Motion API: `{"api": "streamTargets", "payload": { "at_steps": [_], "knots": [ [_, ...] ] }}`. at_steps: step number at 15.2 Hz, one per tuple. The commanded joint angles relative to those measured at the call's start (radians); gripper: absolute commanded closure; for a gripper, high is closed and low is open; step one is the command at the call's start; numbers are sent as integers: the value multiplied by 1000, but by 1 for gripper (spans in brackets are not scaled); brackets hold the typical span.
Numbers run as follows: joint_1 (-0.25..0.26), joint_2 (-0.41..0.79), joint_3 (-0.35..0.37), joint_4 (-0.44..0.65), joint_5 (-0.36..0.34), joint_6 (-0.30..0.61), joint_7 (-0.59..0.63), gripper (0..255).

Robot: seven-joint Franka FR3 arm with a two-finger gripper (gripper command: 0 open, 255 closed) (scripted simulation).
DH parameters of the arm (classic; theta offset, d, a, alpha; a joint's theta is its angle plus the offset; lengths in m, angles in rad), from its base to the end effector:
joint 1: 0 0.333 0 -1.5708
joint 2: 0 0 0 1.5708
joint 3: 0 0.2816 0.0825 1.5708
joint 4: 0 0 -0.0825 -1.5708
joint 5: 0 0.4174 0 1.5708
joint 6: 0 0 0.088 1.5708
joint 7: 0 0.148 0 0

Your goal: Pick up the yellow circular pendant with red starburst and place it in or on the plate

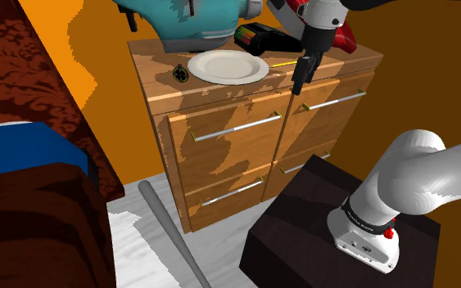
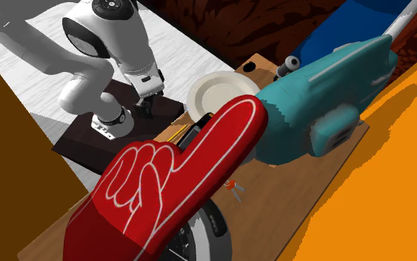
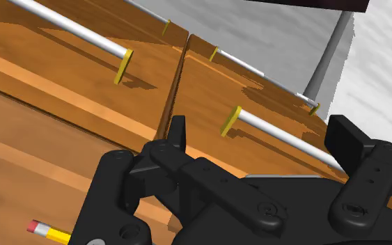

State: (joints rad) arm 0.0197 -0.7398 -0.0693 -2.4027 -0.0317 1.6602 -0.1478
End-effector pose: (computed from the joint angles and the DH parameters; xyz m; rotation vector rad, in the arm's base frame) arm 0.3815 -0.0239 0.4914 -3.1206 -0.1863 0.0038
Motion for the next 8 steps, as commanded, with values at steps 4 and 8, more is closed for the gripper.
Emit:
{"api": "streamTargets", "payload": {
  "at_steps": [4,8],
  "knots": [
    [-3,14,52,3,99,23,165,0],
    [-10,53,120,24,223,76,379,0]
  ]
}}
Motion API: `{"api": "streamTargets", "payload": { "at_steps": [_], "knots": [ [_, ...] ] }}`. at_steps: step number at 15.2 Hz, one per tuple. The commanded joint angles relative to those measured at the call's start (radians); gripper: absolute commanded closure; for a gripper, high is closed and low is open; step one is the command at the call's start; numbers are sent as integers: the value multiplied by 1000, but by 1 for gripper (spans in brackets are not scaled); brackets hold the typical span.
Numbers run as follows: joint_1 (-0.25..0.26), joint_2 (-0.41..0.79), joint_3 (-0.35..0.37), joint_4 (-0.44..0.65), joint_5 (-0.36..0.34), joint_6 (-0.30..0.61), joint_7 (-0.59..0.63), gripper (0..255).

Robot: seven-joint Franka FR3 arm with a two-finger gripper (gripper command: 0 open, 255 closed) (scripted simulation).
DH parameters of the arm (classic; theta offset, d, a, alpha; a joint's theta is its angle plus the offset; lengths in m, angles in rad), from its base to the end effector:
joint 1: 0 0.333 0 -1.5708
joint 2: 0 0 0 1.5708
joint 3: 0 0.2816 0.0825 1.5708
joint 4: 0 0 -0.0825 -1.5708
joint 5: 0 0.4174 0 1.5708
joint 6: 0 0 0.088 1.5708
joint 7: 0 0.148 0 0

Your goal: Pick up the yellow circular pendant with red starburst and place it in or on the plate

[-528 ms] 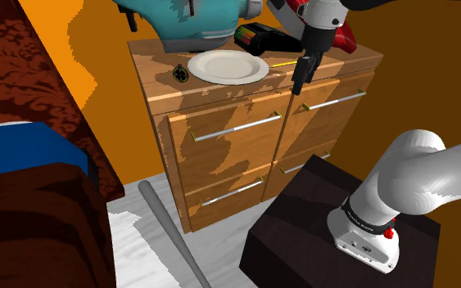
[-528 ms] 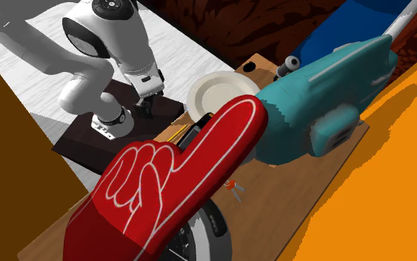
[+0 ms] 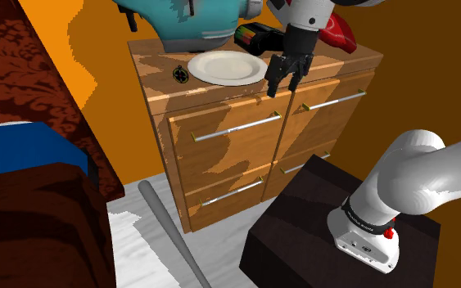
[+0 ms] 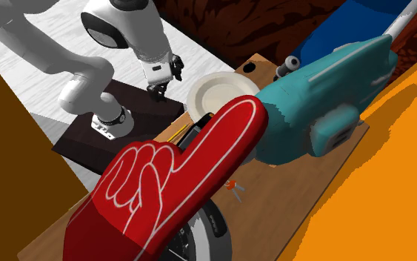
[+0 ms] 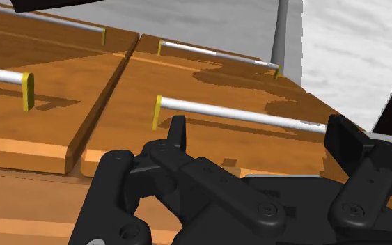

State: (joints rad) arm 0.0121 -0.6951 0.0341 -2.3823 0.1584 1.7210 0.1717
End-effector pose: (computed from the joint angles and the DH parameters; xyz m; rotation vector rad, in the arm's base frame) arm 0.3991 0.0398 0.4917 -2.9946 0.2313 -0.0290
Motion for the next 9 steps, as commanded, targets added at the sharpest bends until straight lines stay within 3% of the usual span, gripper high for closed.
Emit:
{"api": "streamTargets", "payload": {
  "at_steps": [1,9],
  "knots": [
    [-5,21,33,12,61,32,112,0],
    [-37,162,156,123,244,196,512,0]
  ]
}}
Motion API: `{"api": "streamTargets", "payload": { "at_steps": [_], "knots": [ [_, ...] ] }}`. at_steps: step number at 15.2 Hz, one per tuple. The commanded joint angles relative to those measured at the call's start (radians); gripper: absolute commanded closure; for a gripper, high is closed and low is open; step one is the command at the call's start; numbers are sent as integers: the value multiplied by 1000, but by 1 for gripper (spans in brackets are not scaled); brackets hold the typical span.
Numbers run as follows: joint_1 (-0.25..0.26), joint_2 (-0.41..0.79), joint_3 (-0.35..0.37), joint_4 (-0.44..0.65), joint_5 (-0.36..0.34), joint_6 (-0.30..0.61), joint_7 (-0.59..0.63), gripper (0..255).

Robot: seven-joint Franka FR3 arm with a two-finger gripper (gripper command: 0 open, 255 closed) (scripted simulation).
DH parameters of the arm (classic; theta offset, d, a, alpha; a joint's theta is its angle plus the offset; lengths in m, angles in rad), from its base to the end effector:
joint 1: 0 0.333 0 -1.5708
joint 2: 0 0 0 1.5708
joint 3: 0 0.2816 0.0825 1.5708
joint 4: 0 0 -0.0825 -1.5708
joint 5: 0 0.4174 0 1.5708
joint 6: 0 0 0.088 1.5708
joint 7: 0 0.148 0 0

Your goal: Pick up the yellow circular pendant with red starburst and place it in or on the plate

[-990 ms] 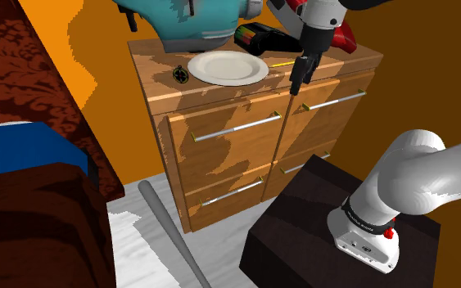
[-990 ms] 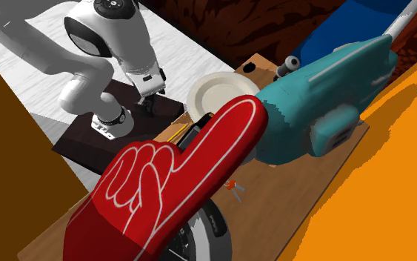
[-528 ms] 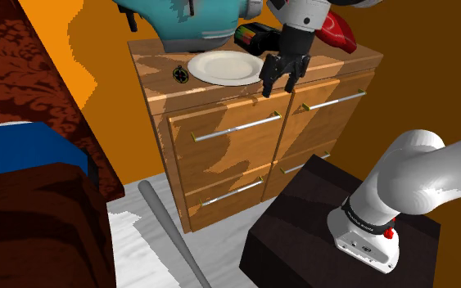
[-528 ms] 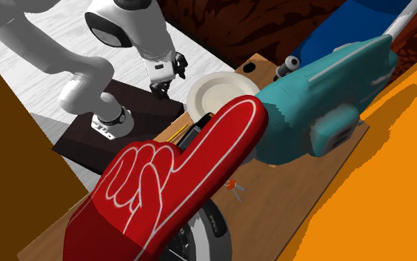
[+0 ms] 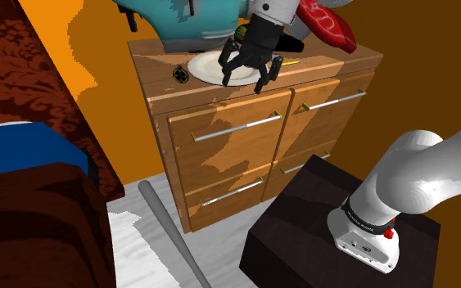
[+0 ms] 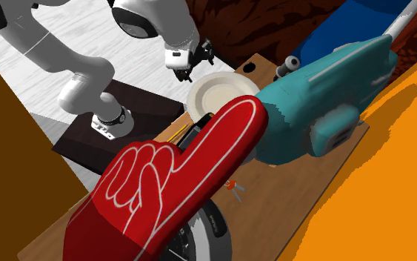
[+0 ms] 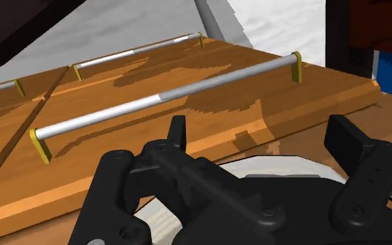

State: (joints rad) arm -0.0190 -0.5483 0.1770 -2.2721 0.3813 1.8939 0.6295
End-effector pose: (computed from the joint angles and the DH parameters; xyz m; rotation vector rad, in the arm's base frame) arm 0.4513 0.1184 0.5035 -2.7023 0.8084 -0.0700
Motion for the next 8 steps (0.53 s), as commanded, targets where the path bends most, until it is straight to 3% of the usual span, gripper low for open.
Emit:
{"api": "streamTargets", "payload": {
  "at_steps": [1,8],
  "knots": [
    [-12,37,27,31,37,46,103,0],
    [-66,199,117,186,97,207,440,0]
  ]
}}
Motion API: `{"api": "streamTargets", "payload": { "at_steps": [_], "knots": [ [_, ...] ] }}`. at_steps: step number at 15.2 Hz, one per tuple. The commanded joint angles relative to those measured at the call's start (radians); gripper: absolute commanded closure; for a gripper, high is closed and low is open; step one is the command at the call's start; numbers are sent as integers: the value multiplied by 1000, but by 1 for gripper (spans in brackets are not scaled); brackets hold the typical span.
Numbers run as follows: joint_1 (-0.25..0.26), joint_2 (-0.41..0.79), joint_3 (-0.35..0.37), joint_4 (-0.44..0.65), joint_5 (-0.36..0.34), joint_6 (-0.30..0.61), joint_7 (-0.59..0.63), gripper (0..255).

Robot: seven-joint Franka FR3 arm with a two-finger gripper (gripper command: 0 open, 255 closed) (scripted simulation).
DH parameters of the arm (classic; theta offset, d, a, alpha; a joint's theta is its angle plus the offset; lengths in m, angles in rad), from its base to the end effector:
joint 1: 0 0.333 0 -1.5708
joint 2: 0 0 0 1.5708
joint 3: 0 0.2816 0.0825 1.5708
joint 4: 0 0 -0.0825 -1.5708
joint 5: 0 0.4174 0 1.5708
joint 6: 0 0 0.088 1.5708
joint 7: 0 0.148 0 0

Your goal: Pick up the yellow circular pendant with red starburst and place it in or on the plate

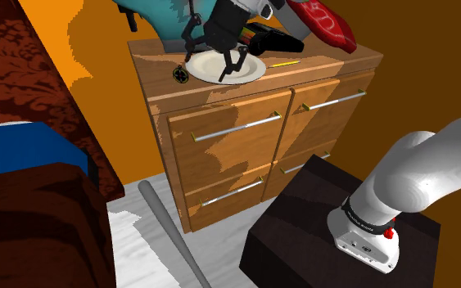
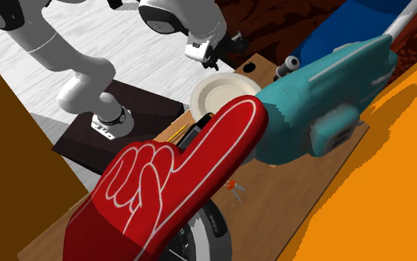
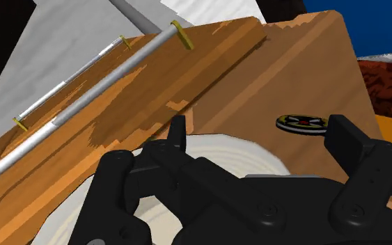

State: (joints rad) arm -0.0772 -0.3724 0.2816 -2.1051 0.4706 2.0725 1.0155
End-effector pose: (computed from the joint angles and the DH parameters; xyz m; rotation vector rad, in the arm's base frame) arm 0.5159 0.1576 0.5264 -2.3610 1.2476 -0.1008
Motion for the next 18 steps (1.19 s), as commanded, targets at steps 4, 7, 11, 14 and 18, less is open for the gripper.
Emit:
{"api": "streamTargets", "payload": {
  "at_steps": [4,7,11,14,18],
  "knots": [
    [-31,99,47,85,4,103,192,0],
    [-27,120,59,72,3,141,193,0],
    [-22,149,74,59,1,186,195,0],
    [-22,149,74,59,1,186,195,0],
    [-23,149,74,59,1,186,195,0]
  ]
}}
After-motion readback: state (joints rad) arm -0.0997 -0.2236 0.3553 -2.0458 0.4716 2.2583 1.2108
